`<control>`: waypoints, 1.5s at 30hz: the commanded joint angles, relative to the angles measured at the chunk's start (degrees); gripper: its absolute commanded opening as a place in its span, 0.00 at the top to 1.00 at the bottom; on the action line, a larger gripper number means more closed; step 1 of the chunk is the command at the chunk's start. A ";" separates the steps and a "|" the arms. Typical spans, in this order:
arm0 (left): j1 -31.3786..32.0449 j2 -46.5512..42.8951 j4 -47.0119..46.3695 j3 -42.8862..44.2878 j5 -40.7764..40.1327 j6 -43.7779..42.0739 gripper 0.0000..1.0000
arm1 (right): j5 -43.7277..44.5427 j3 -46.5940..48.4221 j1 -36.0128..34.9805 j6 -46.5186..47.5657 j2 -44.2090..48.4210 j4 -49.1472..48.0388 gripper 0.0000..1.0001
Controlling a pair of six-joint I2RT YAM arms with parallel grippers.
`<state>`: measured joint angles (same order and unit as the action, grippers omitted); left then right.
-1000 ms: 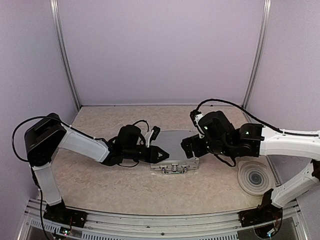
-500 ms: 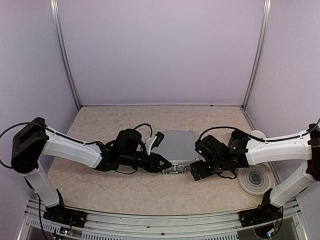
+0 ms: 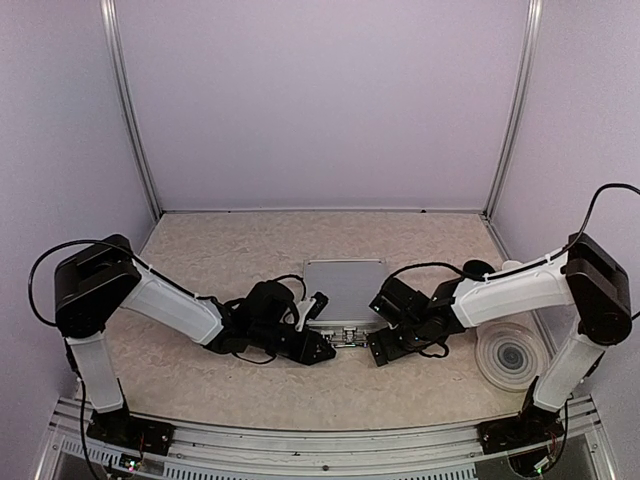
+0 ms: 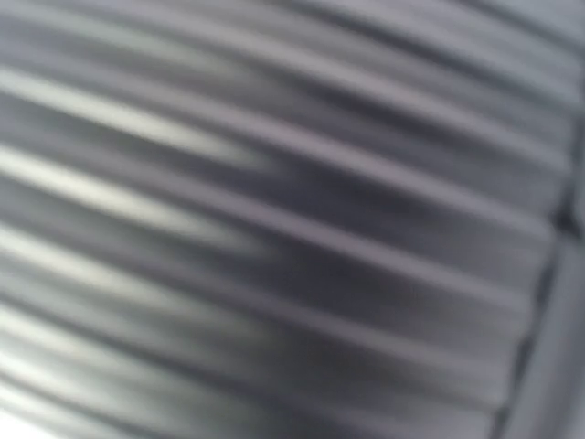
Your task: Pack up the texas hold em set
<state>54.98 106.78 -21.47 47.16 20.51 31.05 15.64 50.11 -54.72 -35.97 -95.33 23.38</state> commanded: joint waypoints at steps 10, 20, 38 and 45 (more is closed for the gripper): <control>-3.32 2.73 -4.40 -0.21 -1.97 -1.82 0.76 | 1.28 -0.61 0.40 -0.60 3.38 0.09 0.01; -1.59 -7.53 0.12 -1.31 -4.17 -4.55 0.41 | 2.73 0.86 0.40 -1.57 11.75 4.82 0.01; -0.57 -33.36 10.19 -5.77 -13.52 -8.97 0.01 | 2.99 -2.30 0.31 6.82 42.68 -0.39 0.01; -0.77 -42.29 18.52 -5.59 -21.24 -9.83 0.01 | 8.60 -2.17 0.36 10.74 45.57 -1.57 0.01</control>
<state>54.11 68.84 -8.97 41.93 5.26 22.68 19.79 48.36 -54.61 -28.75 -51.07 23.99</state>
